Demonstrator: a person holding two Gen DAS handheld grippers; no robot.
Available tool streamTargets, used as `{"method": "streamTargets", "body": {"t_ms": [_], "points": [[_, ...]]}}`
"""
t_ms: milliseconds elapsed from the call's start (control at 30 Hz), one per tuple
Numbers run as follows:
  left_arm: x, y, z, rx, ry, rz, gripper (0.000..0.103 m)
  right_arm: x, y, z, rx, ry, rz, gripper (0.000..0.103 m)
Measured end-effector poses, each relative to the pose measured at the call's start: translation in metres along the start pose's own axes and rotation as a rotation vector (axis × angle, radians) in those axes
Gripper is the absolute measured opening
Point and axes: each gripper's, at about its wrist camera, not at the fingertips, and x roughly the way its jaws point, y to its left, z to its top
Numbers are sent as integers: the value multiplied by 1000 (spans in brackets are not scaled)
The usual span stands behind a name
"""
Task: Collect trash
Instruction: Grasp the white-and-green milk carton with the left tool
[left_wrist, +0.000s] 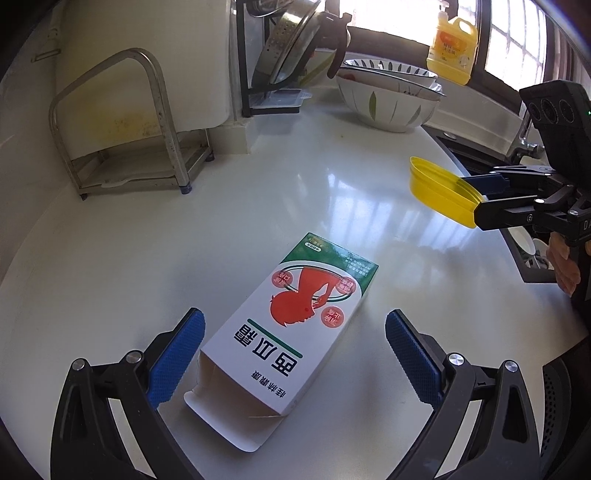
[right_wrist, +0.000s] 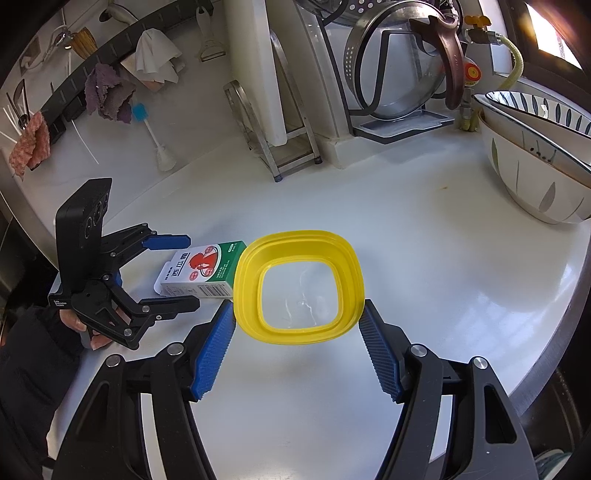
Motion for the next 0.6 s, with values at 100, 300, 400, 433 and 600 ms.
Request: {"method": "streamTargets", "body": {"t_ms": [100, 300, 400, 433, 600], "points": [[6, -2, 1, 8, 30, 17, 96, 1, 0, 0, 2, 2, -2, 66], [2, -10, -2, 24, 15, 95, 84, 0, -1, 1, 1, -3, -5, 66], [4, -15, -3, 20, 34, 99, 71, 0, 0, 1, -3, -4, -9, 66], [3, -18, -4, 21, 32, 97, 67, 0, 0, 1, -5, -4, -11, 66], [0, -34, -6, 3, 28, 149, 61, -1, 0, 1, -1, -8, -7, 66]]}}
